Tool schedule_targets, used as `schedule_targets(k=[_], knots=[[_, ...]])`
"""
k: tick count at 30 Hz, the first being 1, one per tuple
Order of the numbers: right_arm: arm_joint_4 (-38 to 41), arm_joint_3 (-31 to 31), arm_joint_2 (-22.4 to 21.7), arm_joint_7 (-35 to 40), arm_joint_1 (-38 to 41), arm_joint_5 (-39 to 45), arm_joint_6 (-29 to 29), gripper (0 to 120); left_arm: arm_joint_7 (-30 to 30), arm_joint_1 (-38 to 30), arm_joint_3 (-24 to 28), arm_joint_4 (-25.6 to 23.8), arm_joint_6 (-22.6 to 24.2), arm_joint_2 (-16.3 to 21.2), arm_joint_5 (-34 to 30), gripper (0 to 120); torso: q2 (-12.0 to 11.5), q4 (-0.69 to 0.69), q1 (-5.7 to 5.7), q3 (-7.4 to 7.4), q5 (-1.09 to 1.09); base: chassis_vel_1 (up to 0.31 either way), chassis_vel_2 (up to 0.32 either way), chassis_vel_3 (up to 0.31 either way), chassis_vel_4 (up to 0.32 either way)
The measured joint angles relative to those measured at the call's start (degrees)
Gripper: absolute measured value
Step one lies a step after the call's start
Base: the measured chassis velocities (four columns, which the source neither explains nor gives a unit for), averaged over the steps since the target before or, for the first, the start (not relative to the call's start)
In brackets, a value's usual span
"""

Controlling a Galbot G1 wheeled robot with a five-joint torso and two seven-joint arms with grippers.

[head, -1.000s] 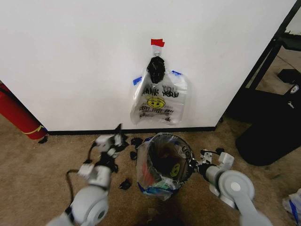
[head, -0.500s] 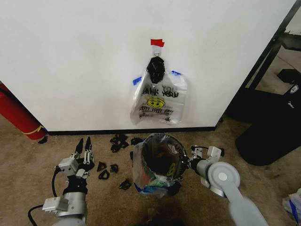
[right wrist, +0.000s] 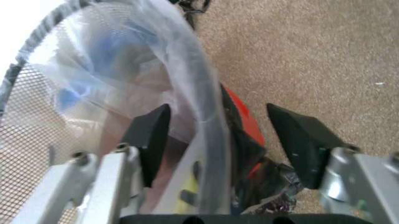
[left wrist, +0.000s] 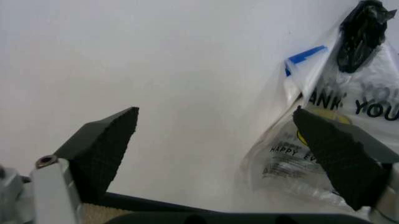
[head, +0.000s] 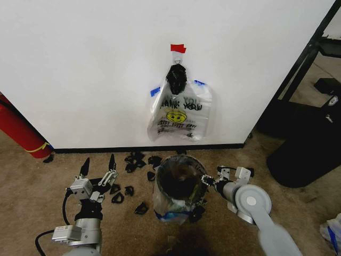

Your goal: Pick up the garbage bag from the wall and place it over the trash bin.

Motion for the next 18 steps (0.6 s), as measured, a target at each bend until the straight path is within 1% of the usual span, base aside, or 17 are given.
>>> schedule_targets(k=[1, 3, 4, 5, 6, 7, 8, 9, 10, 12, 13, 14, 15, 16, 17, 18], knots=[[0.00, 0.00, 0.00, 0.00, 0.00, 0.00, 0.00, 61, 0.00, 0.00, 0.00, 0.00, 0.00, 0.00, 0.00, 99, 0.00, 0.00, 0.00, 0.00, 0.00, 0.000, 0.000, 0.000, 0.000], [1.00, 0.76, 0.10, -3.67, -1.16, -2.48, 0.15, 73, -0.06, 0.00, 0.09, -0.01, 0.04, 0.00, 0.22, 100, 0.00, 0.01, 0.00, 0.00, 0.00, 0.000, 0.000, 0.000, 0.000], [1.33, 1.18, 0.16, -5.32, -1.69, -3.34, 0.39, 77, -0.10, -0.02, 0.12, 0.00, 0.04, -0.04, 0.33, 100, 0.00, 0.01, 0.00, 0.00, 0.00, 0.000, 0.000, 0.000, 0.000], [1.97, 1.78, 0.21, -8.00, -2.65, -4.78, 1.35, 84, -0.15, -0.05, 0.18, 0.03, 0.04, -0.15, 0.68, 100, 0.00, 0.00, 0.00, 0.00, 0.00, 0.000, 0.000, 0.000, 0.000], [2.22, 1.94, 0.23, -8.83, -2.99, -5.42, 1.99, 84, -0.16, -0.05, 0.20, 0.05, 0.05, -0.19, 0.77, 100, 0.00, 0.00, 0.00, 0.00, 0.00, 0.000, 0.000, 0.000, 0.000], [3.09, 2.55, 0.39, -10.87, -4.07, -7.93, 4.54, 88, -0.20, -0.12, 0.31, 0.18, 0.04, -0.39, 1.24, 100, 0.00, 0.00, 0.00, 0.00, 0.01, 0.000, 0.000, 0.000, 0.000], [3.34, 2.72, 0.44, -11.34, -4.35, -8.66, 5.33, 90, -0.21, -0.14, 0.33, 0.20, 0.04, -0.42, 1.31, 100, 0.00, 0.00, 0.00, 0.00, 0.01, 0.000, 0.000, 0.000, 0.000], [4.37, 3.46, 0.62, -13.01, -5.56, -11.45, 8.20, 96, -0.26, -0.30, 0.43, 0.42, -0.02, -0.68, 1.78, 100, 0.00, 0.02, 0.00, 0.00, 0.01, 0.000, 0.000, 0.000, 0.000], [4.37, 3.46, 0.62, -13.01, -5.56, -11.45, 8.20, 96, -0.26, -0.30, 0.43, 0.42, -0.02, -0.68, 1.78, 100, 0.00, 0.02, 0.00, 0.00, 0.01, 0.000, 0.000, 0.000, 0.000], [7.22, 5.23, 1.11, -17.02, -8.70, -18.08, 14.68, 99, -0.28, -0.48, 0.50, 1.05, -0.52, -1.30, 3.21, 100, 0.00, 0.00, 0.01, 0.00, 0.00, 0.000, 0.000, 0.000, 0.000], [9.54, 6.57, 1.68, -19.86, -11.12, -24.12, 20.59, 100, -0.16, -0.36, 0.50, 1.37, -0.52, -1.79, 4.14, 100, 0.00, 0.00, 0.01, 0.00, 0.01, 0.000, 0.000, 0.000, 0.000], [10.42, 6.94, 1.91, -20.79, -11.94, -25.83, 22.56, 100, -0.12, -0.27, 0.51, 1.40, -0.38, -1.97, 4.32, 100, 0.00, 0.00, 0.01, 0.00, 0.00, 0.000, 0.000, 0.000, 0.000], [13.55, 8.05, 2.82, -23.70, -15.05, -30.89, 28.44, 100, -0.07, 0.05, 0.64, 1.50, -0.03, -2.48, 4.74, 100, 0.00, 0.00, 0.01, 0.00, 0.00, 0.000, 0.000, 0.000, 0.000], [15.20, 8.64, 3.46, -25.01, -16.85, -33.83, 31.38, 100, -0.07, 0.21, 0.76, 1.56, -0.02, -2.75, 4.95, 100, 0.00, 0.01, 0.01, 0.00, 0.00, 0.000, 0.000, 0.000, 0.000], [18.10, 9.95, 4.97, -28.12, -21.14, -40.92, 38.74, 100, -0.06, 0.63, 0.95, 1.75, -0.40, -3.25, 5.97, 100, 0.00, 0.00, 0.00, -0.01, -0.01, 0.000, 0.000, 0.000, 0.000], [19.11, 10.86, 5.79, -29.78, -24.07, -45.32, 43.23, 100, -0.04, 0.85, 0.96, 1.90, -0.92, -3.47, 6.79, 100, 0.00, 0.00, 0.00, -0.01, -0.01, 0.000, 0.000, 0.000, 0.000]])
